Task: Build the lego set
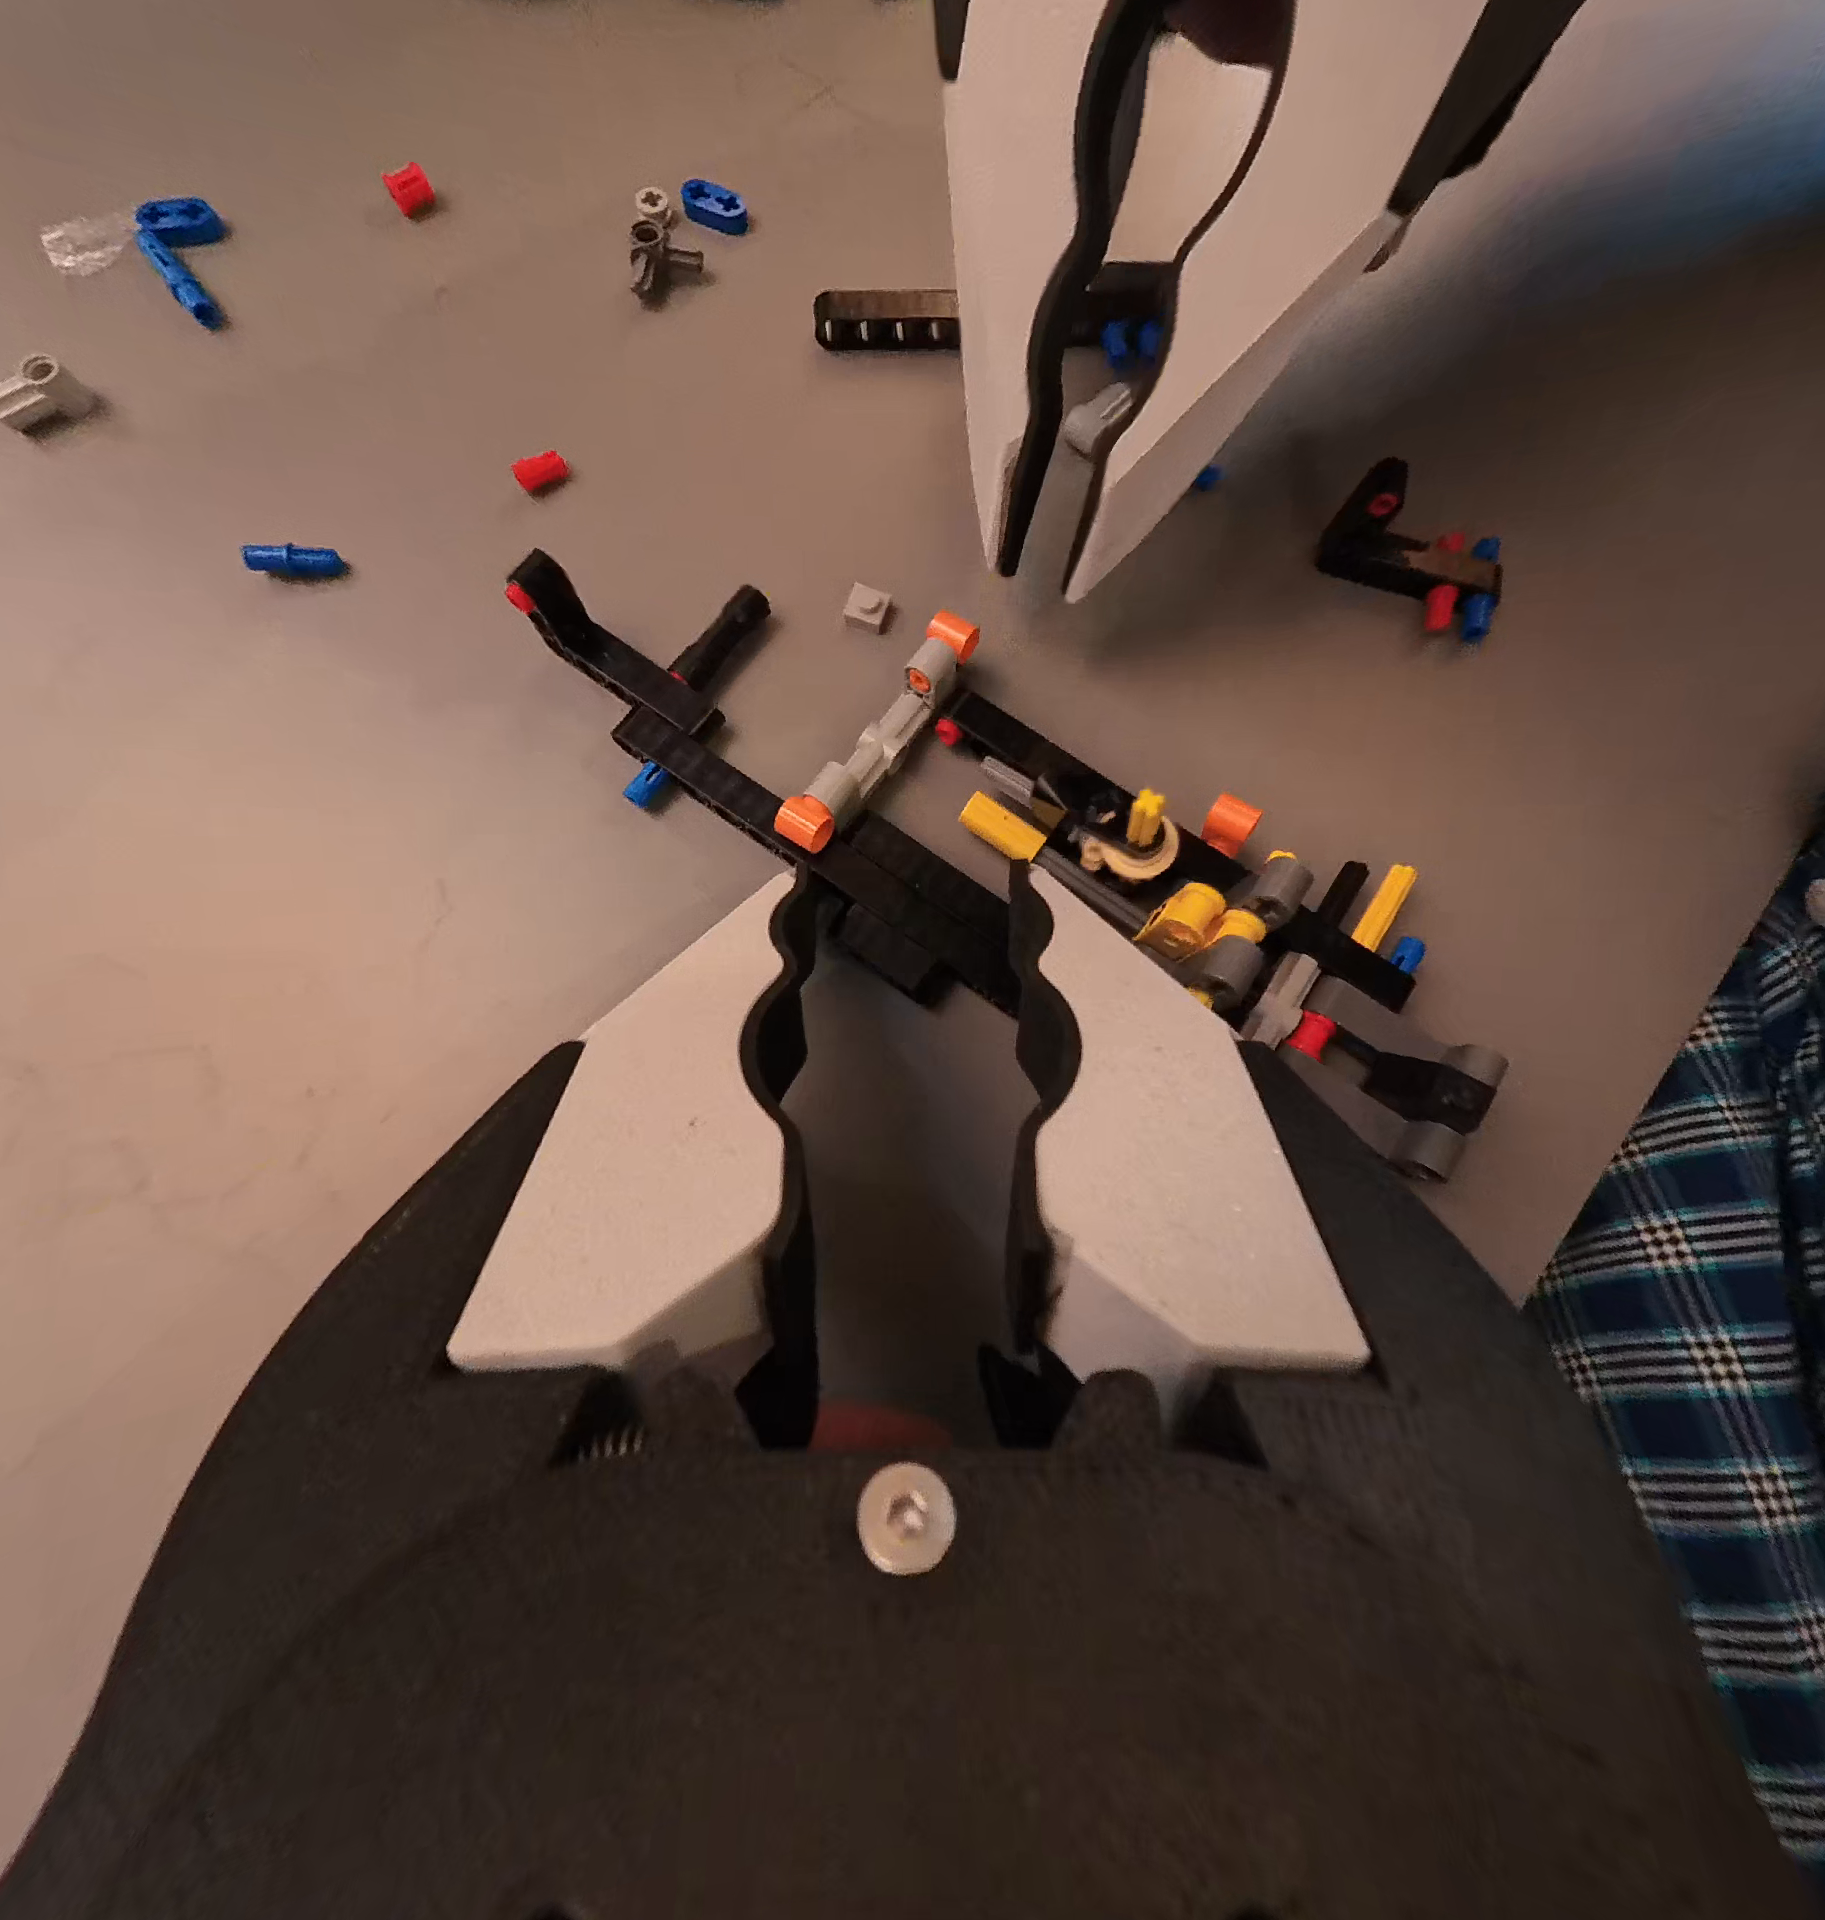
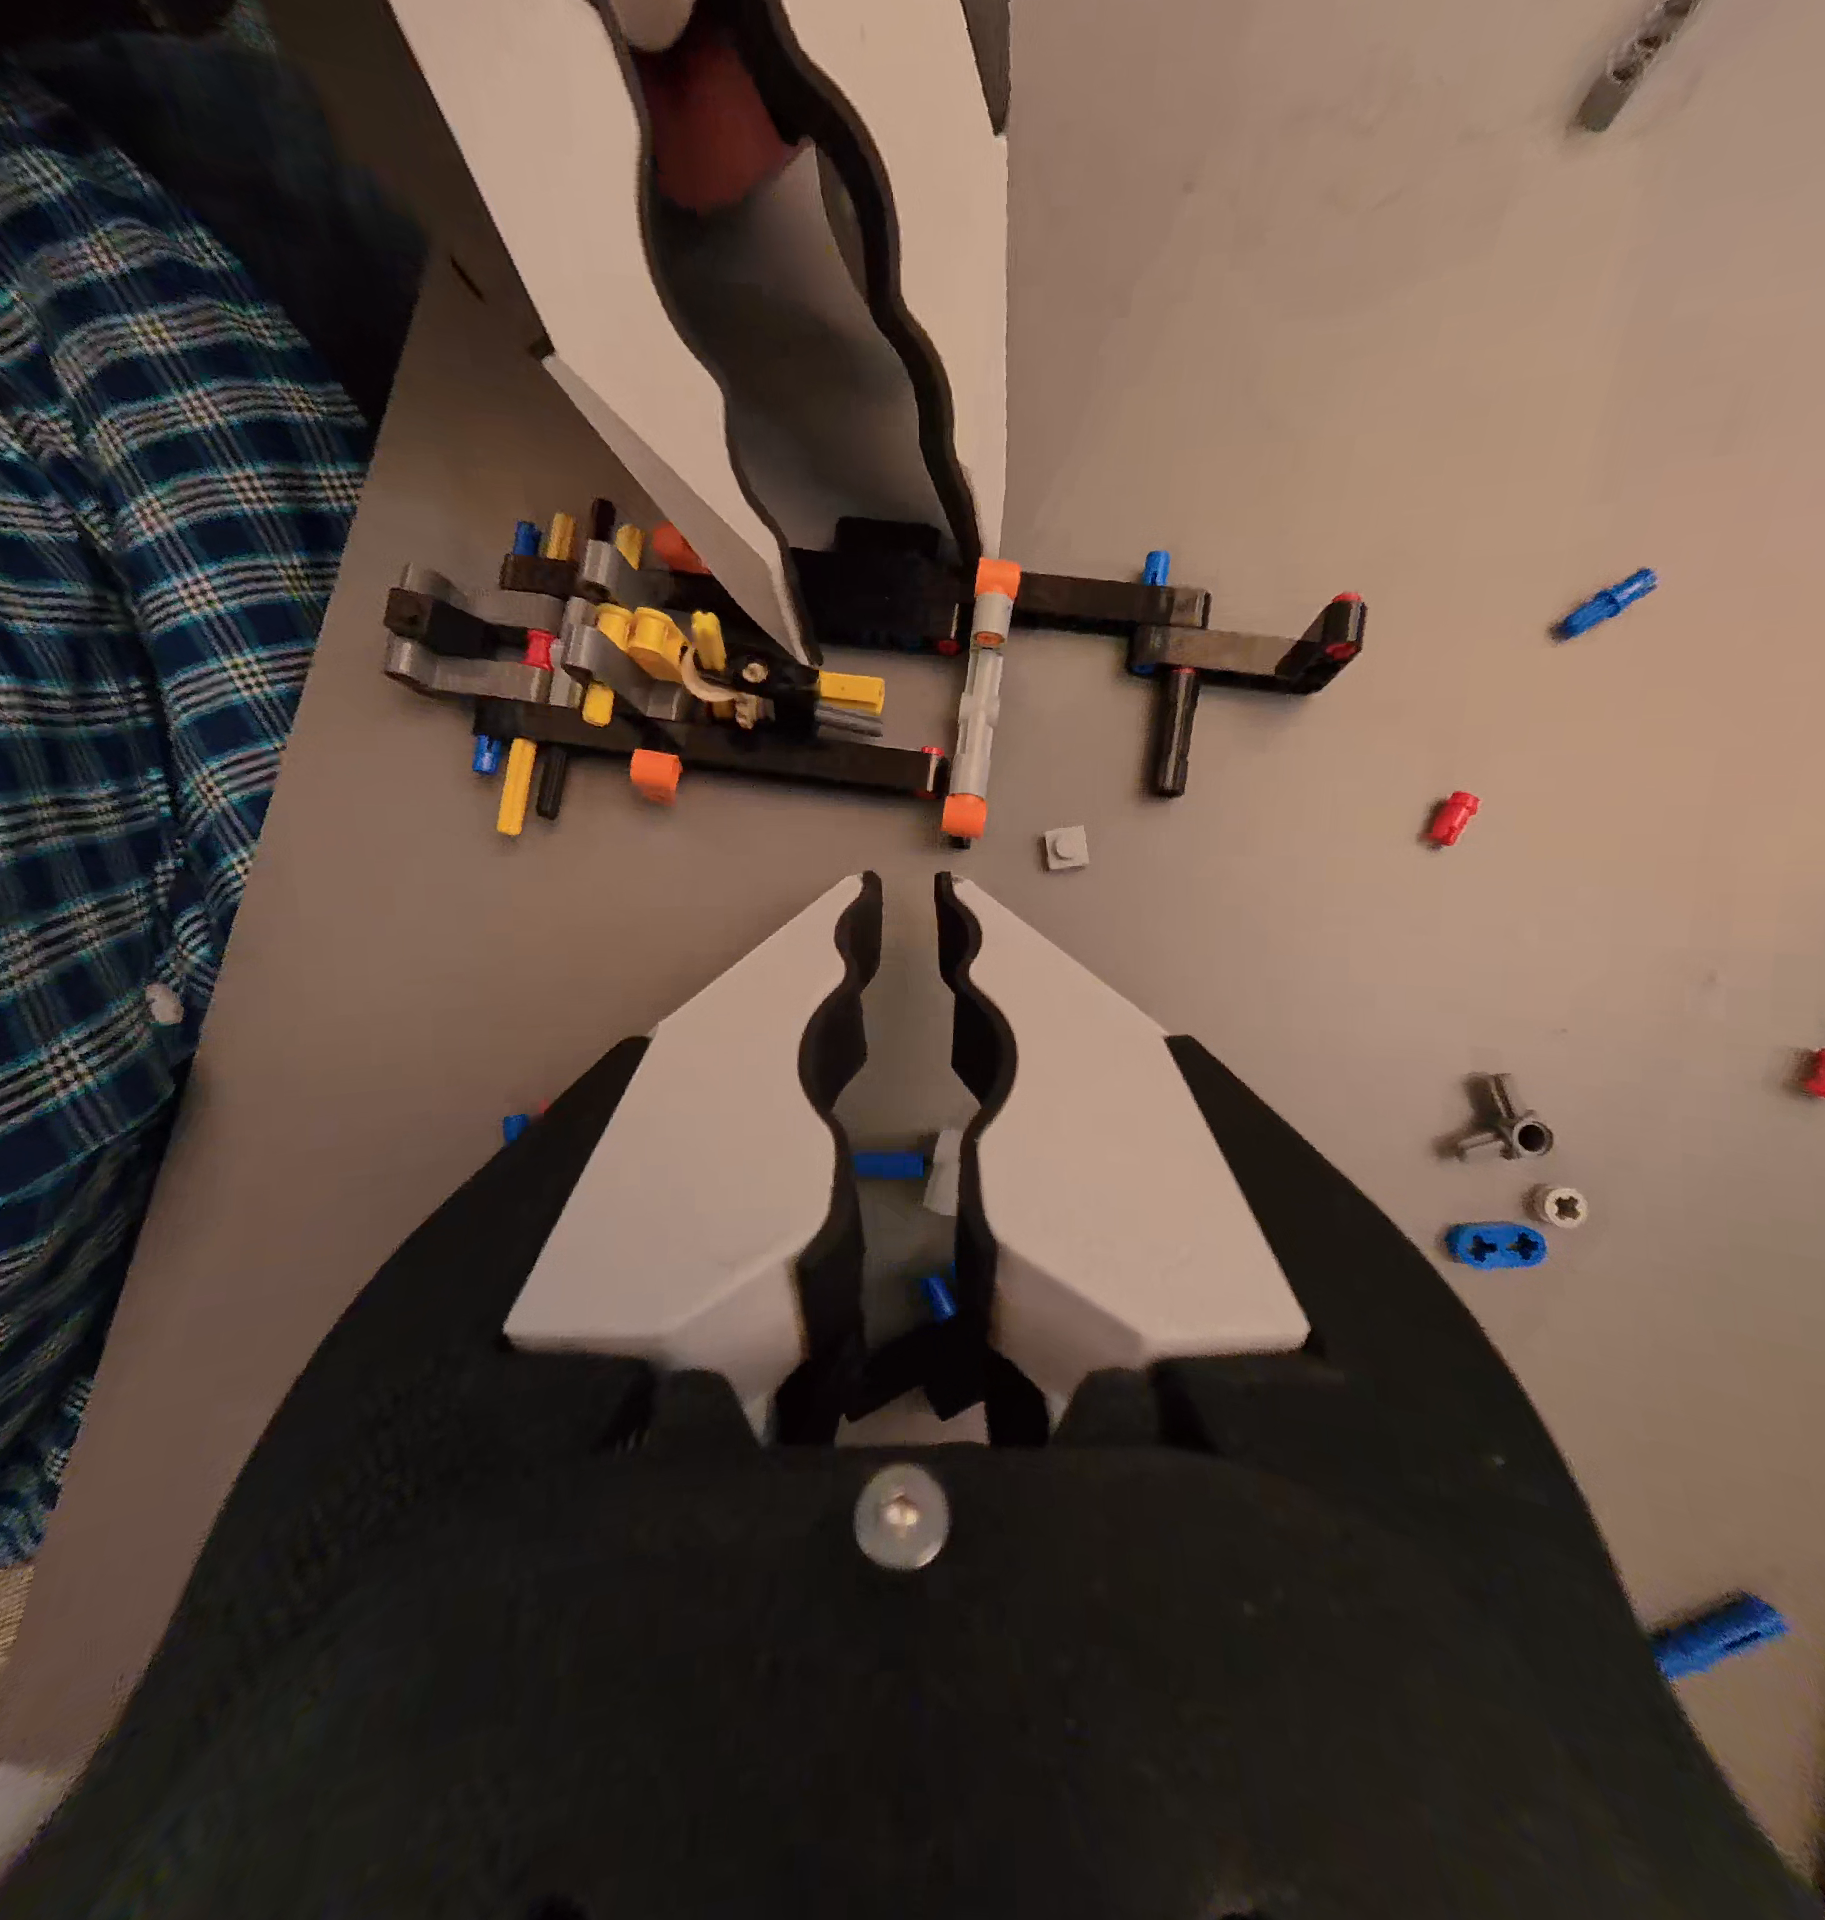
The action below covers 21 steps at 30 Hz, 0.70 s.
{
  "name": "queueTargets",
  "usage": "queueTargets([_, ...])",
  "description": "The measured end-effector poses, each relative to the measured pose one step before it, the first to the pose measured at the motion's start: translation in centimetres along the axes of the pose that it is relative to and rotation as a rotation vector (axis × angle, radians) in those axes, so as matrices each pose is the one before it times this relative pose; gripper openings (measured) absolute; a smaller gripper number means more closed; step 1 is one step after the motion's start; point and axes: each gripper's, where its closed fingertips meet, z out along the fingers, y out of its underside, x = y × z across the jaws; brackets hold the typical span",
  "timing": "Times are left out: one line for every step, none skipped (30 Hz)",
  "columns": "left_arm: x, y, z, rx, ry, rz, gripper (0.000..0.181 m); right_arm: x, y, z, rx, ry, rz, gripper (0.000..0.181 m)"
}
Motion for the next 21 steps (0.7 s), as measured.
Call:
queueTargets([0.043,0.092,-0.039,-0.0038,0.0044,0.0017,0.036,-0.297,-0.3,-0.073,0.0157,-0.0064,-0.0076,0.007])
queueTargets([0.003,0.031,-0.073,-0.0007,0.0019,-0.0013,0.036,-0.331,-0.27,-0.007,0.0089,-0.008,-0.0031,0.008])
queueTargets([-0.036,-0.045,-0.096,0.0045,0.0012,-0.0051,0.035,-0.296,-0.275,0.028,0.0066,-0.0038,-0.0057,0.008])
queueTargets([-0.067,-0.103,-0.11,0.0081,0.0001,-0.0055,0.035,-0.353,-0.331,0.047,0.0085,-0.0061,-0.0087,0.008])
queueTargets([-0.085,-0.141,-0.13,0.0103,-0.0025,-0.0047,0.035,-0.417,-0.384,0.069,0.0115,-0.009,-0.0083,0.009])
queueTargets([0.009,-0.12,-0.118,0.0076,0.0031,-0.0044,0.035,-0.407,-0.435,0.084,0.0147,-0.0089,-0.0084,0.01])
queueTargets([0.032,-0.063,-0.073,0.0044,0.0025,-0.0013,0.035,-0.335,-0.449,0.104,0.0162,-0.0047,-0.0089,0.011])
queueTargets([-0.02,0.018,-0.04,-0.0007,-0.0025,0.0019,0.035,-0.182,-0.398,0.138,0.0169,0.0028,-0.0029,0.014])
queueTargets([0.029,0.051,-0.016,-0.0007,-0.0006,0.0002,0.035,-0.129,-0.264,0.204,0.0086,0.0024,0.0029,0.017])
queueTargets([0.074,0.067,0.027,0.0007,0.0032,-0.0026,0.035,-0.168,-0.127,0.262,0.0021,-0.0002,-0.0016,0.018])
queueTargets([0.042,0.104,0.031,-0.0008,0.0002,-0.001,0.036,-0.102,-0.089,0.283,0.0011,0.0029,-0.0001,0.021])
queueTargets([0.003,0.086,0.013,0.0003,-0.0025,0.0007,0.036,-0.057,-0.074,0.31,0.0001,0.004,0.0025,0.025])
queueTargets([0.034,0.012,-0.011,0.005,0.0011,-0.003,0.036,-0.059,0.013,0.318,-0.0056,0.003,0.001,0.028])
queueTargets([0.027,-0.02,-0.024,0.0064,0.0024,-0.0049,0.036,0.059,0.008,0.283,-0.0048,0.01,0.001,0.028])
queueTargets([-0.013,-0.062,-0.055,0.0056,-0.0012,-0.0006,0.035,0.17,0.031,0.267,-0.0056,0.0147,0.0056,0.029])
queueTargets([-0.017,-0.041,-0.038,0.0042,-0.0006,-0.0005,0.035,0.091,0.045,0.263,-0.0078,0.0085,0.0074,0.03])
queueTargets([0.003,0.016,-0.01,0.0006,0.0005,-0.001,0.035,0.026,0.055,0.25,-0.0082,0.003,0.0096,0.03])
queueTargets([-0.003,-0.015,-0.007,0.0013,-0.0011,0.0009,0.035,0.121,0.06,0.219,-0.0083,0.0067,0.0145,0.031])
queueTargets([0.001,-0.012,-0.001,0.002,-0.001,0.001,0.035,0.05,0.099,0.187,-0.0087,0.002,0.0099,0.032])
queueTargets([0.012,0.011,-0.002,0.0006,0.0008,0.001,0.035,-0.023,0.005,0.123,-0.0007,0.0004,0.0005,0.029])
queueTargets([0.015,-0.001,-0.006,0.001,0.0009,0.001,0.035,-0.044,-0.101,0.044,0.0069,-0.0005,-0.0001,0.025])
